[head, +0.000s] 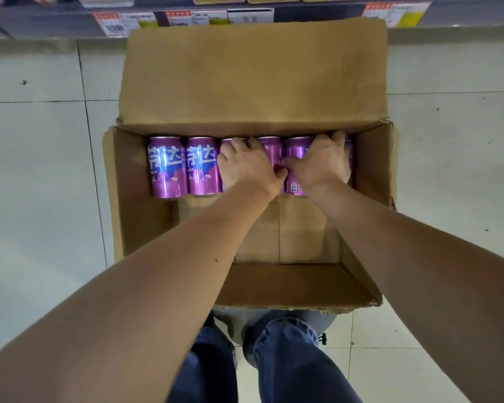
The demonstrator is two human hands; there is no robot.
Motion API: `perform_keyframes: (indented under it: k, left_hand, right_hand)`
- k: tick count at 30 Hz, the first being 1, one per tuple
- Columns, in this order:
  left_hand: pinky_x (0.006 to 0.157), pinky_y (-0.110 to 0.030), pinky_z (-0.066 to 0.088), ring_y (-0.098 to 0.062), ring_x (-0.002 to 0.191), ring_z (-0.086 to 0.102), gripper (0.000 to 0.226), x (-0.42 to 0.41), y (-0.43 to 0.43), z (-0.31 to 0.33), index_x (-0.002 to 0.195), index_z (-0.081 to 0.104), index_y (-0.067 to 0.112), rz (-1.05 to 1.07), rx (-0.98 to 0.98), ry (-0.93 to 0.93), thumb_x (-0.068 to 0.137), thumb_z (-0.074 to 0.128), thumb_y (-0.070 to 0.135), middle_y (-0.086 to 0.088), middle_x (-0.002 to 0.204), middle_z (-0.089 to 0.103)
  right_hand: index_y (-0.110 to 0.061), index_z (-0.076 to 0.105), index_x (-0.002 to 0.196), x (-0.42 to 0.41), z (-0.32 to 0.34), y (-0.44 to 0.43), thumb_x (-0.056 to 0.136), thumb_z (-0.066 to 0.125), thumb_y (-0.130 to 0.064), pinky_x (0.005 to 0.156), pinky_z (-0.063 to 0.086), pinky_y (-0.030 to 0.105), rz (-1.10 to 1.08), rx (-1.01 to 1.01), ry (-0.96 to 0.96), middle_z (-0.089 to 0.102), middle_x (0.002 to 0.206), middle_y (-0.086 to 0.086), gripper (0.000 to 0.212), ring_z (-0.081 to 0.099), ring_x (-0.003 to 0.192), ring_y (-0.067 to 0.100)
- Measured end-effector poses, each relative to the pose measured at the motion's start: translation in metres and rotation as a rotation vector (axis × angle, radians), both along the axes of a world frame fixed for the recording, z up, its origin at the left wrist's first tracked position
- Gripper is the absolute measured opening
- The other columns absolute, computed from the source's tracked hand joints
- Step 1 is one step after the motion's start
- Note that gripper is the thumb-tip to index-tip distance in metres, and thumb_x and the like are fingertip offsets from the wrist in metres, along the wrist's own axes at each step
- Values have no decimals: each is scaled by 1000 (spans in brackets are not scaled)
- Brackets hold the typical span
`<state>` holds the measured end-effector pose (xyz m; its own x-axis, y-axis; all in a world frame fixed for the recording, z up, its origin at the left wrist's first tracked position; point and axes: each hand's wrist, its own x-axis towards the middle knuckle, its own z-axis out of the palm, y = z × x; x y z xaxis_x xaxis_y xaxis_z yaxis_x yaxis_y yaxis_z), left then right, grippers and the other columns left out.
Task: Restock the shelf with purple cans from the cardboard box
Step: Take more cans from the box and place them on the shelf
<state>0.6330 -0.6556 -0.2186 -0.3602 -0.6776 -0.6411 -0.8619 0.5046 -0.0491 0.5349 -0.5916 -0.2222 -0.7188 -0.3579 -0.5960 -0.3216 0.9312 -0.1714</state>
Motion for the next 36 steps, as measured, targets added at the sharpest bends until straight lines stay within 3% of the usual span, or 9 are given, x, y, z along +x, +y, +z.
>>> perform_keyframes:
  k: [3, 11, 18, 21, 25, 27, 31, 36]
  left_hand:
    - [103, -42, 37, -37, 126, 44, 82, -7, 3, -2, 135, 50, 10, 75, -21, 39, 82, 63, 71, -17, 136, 48]
    - [105, -36, 29, -34, 125, 39, 63, -6, 15, -2, 130, 49, 17, 395, 48, 232, 82, 75, 48, -11, 136, 40]
    - [105, -42, 31, -35, 122, 40, 72, 13, 35, 0, 132, 50, 14, 480, -15, 430, 75, 82, 46, -10, 137, 43]
    - [104, -45, 32, -34, 122, 41, 76, 20, 44, 2, 139, 50, 14, 486, -32, 517, 77, 82, 44, -8, 140, 47]
    - [103, -44, 32, -33, 122, 44, 76, 26, 52, 2, 142, 48, 11, 479, -27, 590, 79, 83, 36, -7, 142, 52]
    - [104, -43, 32, -34, 122, 45, 76, 28, 52, 1, 140, 48, 8, 496, -19, 613, 77, 84, 33, -10, 139, 54]
    - [105, -42, 32, -35, 123, 45, 81, 30, 46, -2, 136, 48, 5, 491, 16, 610, 71, 88, 33, -11, 134, 53]
    - [109, -42, 28, -37, 127, 40, 101, 35, 38, -4, 151, 42, 12, 388, 61, 531, 67, 91, 39, -15, 140, 46]
  right_hand:
    - [-5, 53, 131, 0, -2, 0, 74, 83, -48, 91, 44, 37, -8, -12, 9, 38, 144, 11, 78, 43, 130, 34]
    - [-7, 53, 127, 17, 4, 10, 74, 82, -29, 107, 35, 36, -242, -213, 33, 40, 140, 13, 65, 38, 131, 33]
    - [-11, 53, 131, 34, 12, 28, 72, 85, -22, 94, 32, 25, -337, -396, 21, 47, 136, 9, 68, 41, 129, 28]
    - [-12, 52, 133, 39, 14, 34, 72, 86, -20, 104, 44, 37, -359, -426, 13, 54, 133, 6, 70, 44, 127, 26]
    - [-15, 50, 130, 43, 16, 41, 71, 86, -16, 102, 49, 43, -408, -460, -24, 58, 126, 1, 69, 49, 123, 23]
    - [-18, 48, 126, 44, 15, 43, 71, 86, -14, 98, 50, 38, -425, -472, -35, 57, 120, -2, 67, 49, 120, 21]
    - [-21, 46, 124, 35, 12, 47, 65, 91, -18, 77, 42, 14, -470, -437, -94, 57, 122, 0, 74, 54, 106, 13]
    - [-19, 53, 134, 27, 15, 50, 62, 93, -26, 99, 50, 35, -322, -349, -100, 58, 126, 2, 82, 55, 118, 22]
